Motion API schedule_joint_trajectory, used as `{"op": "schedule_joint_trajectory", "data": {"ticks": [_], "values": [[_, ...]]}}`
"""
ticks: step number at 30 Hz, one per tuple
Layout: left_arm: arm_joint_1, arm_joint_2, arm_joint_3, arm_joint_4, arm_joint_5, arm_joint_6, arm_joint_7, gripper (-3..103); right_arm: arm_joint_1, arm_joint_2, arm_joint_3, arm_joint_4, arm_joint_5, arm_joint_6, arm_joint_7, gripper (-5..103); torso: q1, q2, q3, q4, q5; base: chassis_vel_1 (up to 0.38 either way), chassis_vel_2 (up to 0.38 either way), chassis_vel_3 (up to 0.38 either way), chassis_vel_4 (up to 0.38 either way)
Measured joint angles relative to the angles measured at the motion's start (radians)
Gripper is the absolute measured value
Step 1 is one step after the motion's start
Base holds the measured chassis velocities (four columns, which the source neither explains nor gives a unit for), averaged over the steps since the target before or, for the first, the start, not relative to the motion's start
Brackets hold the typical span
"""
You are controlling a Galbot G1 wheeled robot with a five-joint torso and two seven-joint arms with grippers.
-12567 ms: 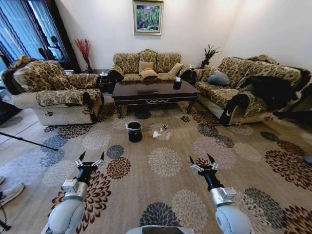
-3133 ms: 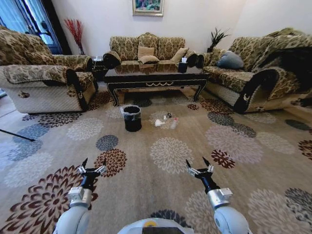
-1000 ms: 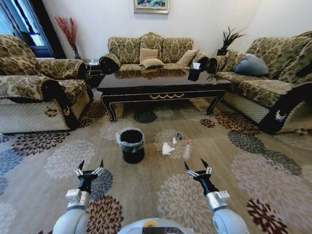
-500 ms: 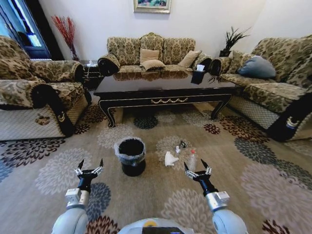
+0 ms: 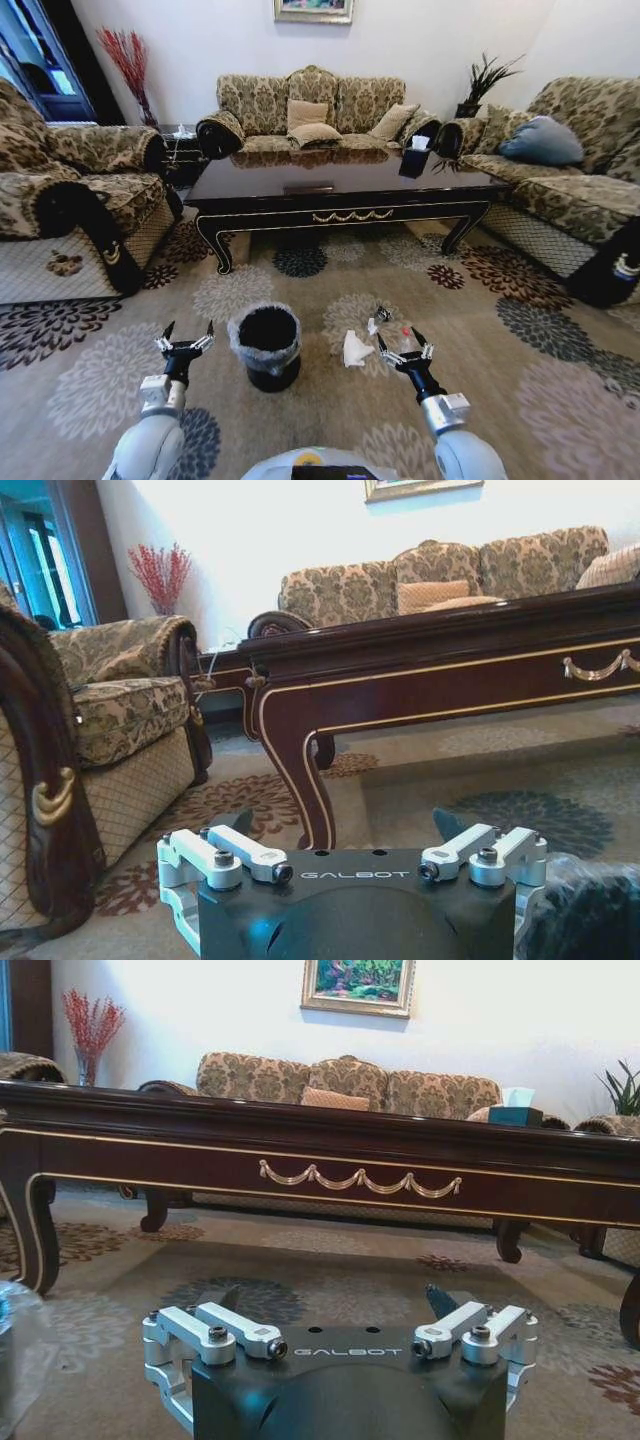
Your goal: Move to the front of the table and pick up the trash from the floor, then place it into the trash bin.
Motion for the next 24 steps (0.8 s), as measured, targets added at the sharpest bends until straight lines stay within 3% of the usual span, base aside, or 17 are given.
{"op": "schedule_joint_trajectory", "data": {"ticks": [8,9,12,13,14,18,19,23,24], "values": [[-0.04,0.04,0.06,-0.072,-0.05,0.154,-0.069,100,-0.009,0.01,-0.01,0.0,-0.009,-0.003,0.013,100,0.0,0.0,0.0,-0.0001,0.0001,-0.035,0.031,0.029,-0.032],[-0.04,0.04,0.06,-0.072,-0.05,0.154,-0.069,100,-0.009,0.01,-0.01,0.0,-0.009,-0.003,0.013,100,0.0,0.0,0.0,-0.0001,0.0001,0.0,0.0,0.0,0.0],[-0.055,0.064,0.083,-0.117,-0.124,0.261,-0.103,100,-0.013,0.012,-0.012,0.0,-0.011,-0.003,0.014,100,0.0,0.0,0.0,-0.0001,0.0001,0.0,0.0,0.0,0.0],[-0.074,0.079,0.097,-0.14,-0.183,0.356,-0.132,100,-0.015,0.013,-0.012,-0.001,-0.013,-0.003,0.015,100,0.0,0.0,0.0,0.0001,0.0001,0.0,0.0,0.0,0.0],[-0.074,0.079,0.097,-0.14,-0.183,0.356,-0.132,100,-0.015,0.013,-0.012,-0.001,-0.013,-0.003,0.015,100,0.0,0.0,0.0,0.0001,0.0001,0.0,0.0,0.0,0.0],[-0.155,0.117,0.127,-0.179,-0.384,0.604,-0.256,100,-0.021,0.019,-0.012,0.0,-0.016,-0.001,0.017,100,0.0,0.0,0.0,-0.0002,0.0,0.0,0.0,0.0,0.0],[-0.155,0.117,0.127,-0.179,-0.384,0.604,-0.256,100,-0.021,0.019,-0.012,0.0,-0.016,-0.001,0.017,100,0.0,0.0,0.0,-0.0002,0.0,0.0,0.0,0.0,0.0],[-0.209,0.151,0.152,-0.177,-0.537,0.661,-0.342,100,-0.026,0.023,-0.008,0.001,-0.019,0.001,0.018,100,0.0,0.0,0.0,-0.0002,0.0,0.0,0.0,0.0,0.0],[-0.209,0.151,0.152,-0.177,-0.537,0.661,-0.342,100,-0.026,0.023,-0.008,0.001,-0.019,0.001,0.018,100,0.0,0.0,0.0,-0.0002,0.0,0.0,0.0,0.0,0.0]]}}
